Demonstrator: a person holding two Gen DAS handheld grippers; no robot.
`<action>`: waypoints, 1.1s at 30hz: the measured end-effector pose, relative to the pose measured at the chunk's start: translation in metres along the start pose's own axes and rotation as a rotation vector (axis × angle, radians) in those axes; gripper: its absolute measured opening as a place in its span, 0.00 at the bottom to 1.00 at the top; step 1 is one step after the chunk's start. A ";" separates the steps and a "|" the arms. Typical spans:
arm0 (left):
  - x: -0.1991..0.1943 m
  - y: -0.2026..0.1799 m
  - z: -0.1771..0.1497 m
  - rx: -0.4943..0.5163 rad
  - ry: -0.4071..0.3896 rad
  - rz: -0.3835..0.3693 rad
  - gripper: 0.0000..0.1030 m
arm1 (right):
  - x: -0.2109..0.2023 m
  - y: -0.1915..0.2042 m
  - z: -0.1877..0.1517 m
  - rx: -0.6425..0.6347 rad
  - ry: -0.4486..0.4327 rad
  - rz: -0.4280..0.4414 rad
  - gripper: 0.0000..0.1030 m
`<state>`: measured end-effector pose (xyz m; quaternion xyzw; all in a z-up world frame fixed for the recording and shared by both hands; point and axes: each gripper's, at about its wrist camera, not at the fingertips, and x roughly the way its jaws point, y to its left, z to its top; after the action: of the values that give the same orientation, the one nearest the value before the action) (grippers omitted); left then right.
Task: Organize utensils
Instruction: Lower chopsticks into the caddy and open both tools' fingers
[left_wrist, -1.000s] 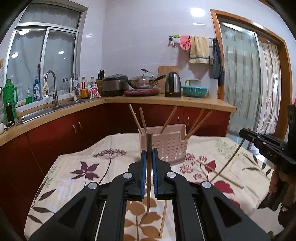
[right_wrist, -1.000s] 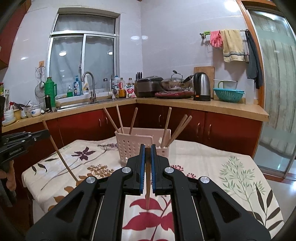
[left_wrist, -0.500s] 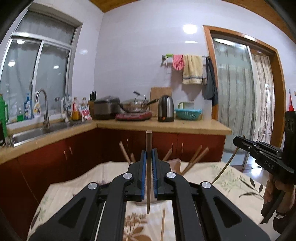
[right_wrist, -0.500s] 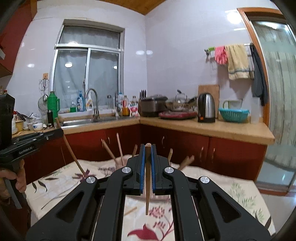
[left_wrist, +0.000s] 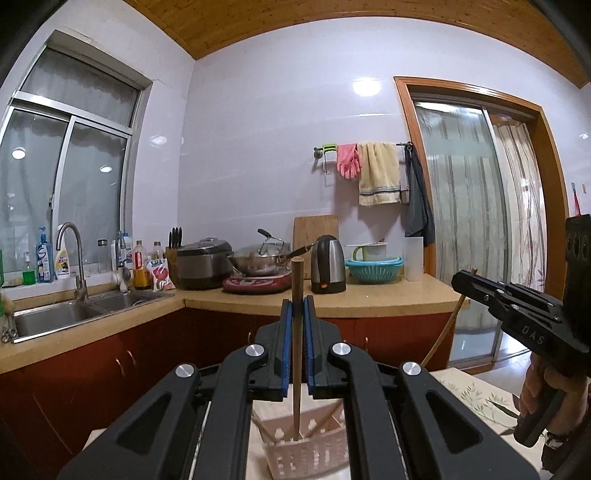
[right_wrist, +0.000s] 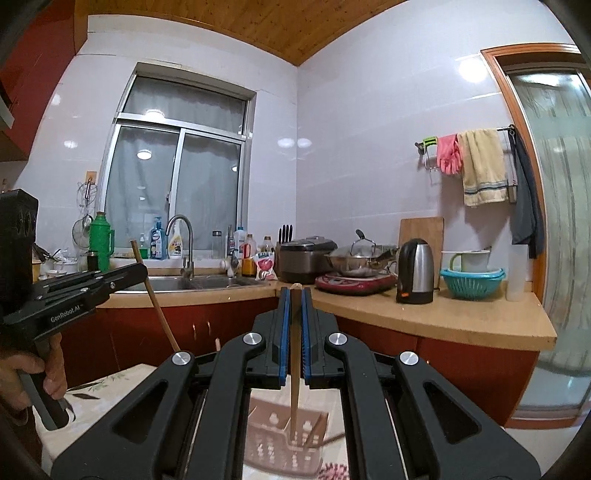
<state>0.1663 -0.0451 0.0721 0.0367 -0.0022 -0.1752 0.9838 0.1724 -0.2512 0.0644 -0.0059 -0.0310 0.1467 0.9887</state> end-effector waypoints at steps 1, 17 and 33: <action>0.005 0.000 -0.001 0.001 -0.003 0.004 0.07 | 0.006 -0.002 -0.001 -0.003 -0.004 0.000 0.06; 0.070 0.000 -0.064 -0.014 0.120 -0.001 0.07 | 0.093 -0.024 -0.084 0.030 0.205 0.011 0.06; 0.019 -0.006 -0.080 -0.044 0.165 0.069 0.72 | 0.014 -0.027 -0.080 0.004 0.187 -0.043 0.40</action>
<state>0.1832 -0.0511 -0.0083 0.0291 0.0815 -0.1375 0.9867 0.1983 -0.2731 -0.0143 -0.0169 0.0614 0.1241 0.9902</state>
